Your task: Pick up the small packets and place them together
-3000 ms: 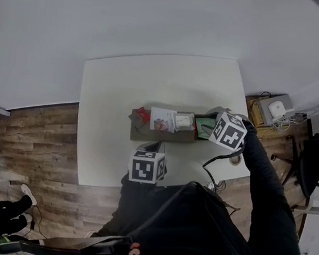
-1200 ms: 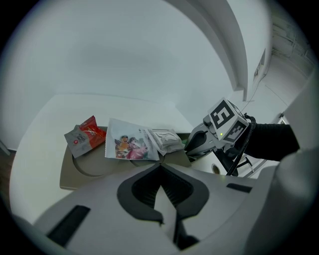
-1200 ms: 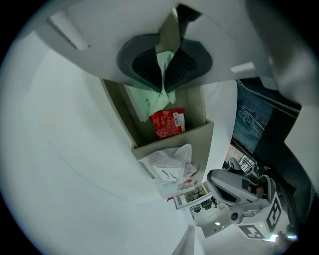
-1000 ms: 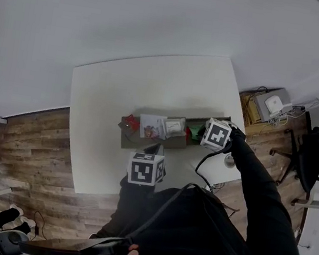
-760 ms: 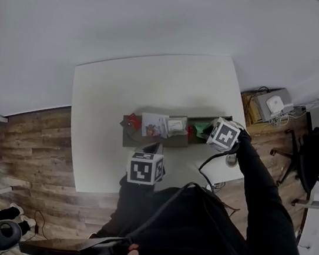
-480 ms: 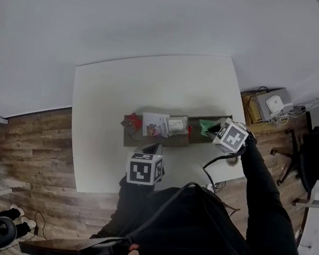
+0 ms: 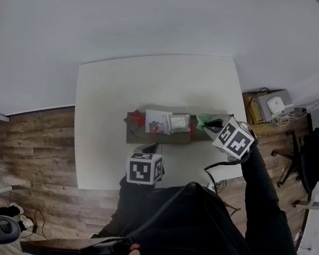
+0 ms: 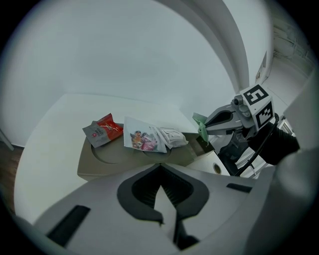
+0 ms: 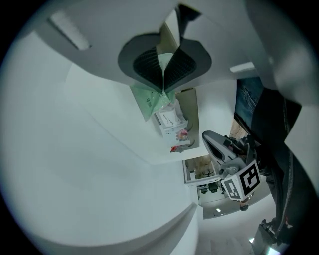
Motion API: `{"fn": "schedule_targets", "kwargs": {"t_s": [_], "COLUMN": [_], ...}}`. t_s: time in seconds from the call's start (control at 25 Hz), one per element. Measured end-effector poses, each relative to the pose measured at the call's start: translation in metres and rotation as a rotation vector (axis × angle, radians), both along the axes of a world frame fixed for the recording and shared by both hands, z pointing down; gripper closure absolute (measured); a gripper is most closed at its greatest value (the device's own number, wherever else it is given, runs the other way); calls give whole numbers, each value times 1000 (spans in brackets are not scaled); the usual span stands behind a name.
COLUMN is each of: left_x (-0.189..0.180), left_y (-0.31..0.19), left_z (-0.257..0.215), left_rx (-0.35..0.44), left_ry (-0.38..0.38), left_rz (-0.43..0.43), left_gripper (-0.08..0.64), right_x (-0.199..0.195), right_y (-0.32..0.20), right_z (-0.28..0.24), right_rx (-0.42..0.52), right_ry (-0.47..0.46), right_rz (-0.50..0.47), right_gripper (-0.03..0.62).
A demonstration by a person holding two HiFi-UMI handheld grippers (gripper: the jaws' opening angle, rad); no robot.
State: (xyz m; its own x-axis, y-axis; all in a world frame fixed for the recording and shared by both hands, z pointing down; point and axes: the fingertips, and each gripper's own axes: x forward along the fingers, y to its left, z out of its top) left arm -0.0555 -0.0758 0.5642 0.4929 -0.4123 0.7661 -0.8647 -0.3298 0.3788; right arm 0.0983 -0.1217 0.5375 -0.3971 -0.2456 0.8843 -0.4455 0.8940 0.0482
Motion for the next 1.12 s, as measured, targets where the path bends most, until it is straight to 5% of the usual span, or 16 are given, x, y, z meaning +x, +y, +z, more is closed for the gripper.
{"fn": "schedule_targets", "kwargs": {"t_s": [0.32, 1.12], "left_x": [-10, -63], "left_y": [8, 23], "left_z": [-3, -4], "left_rx": [10, 5], "left_ry": [-1, -3], "left_rz": [-39, -192], "left_gripper": [561, 561], "right_x": [-58, -193], "right_y": [0, 19], "right_z": [-30, -16], "right_rx": [92, 61], "right_ry": [-77, -73], "right_rz": [-114, -456], "right_gripper": [578, 578]}}
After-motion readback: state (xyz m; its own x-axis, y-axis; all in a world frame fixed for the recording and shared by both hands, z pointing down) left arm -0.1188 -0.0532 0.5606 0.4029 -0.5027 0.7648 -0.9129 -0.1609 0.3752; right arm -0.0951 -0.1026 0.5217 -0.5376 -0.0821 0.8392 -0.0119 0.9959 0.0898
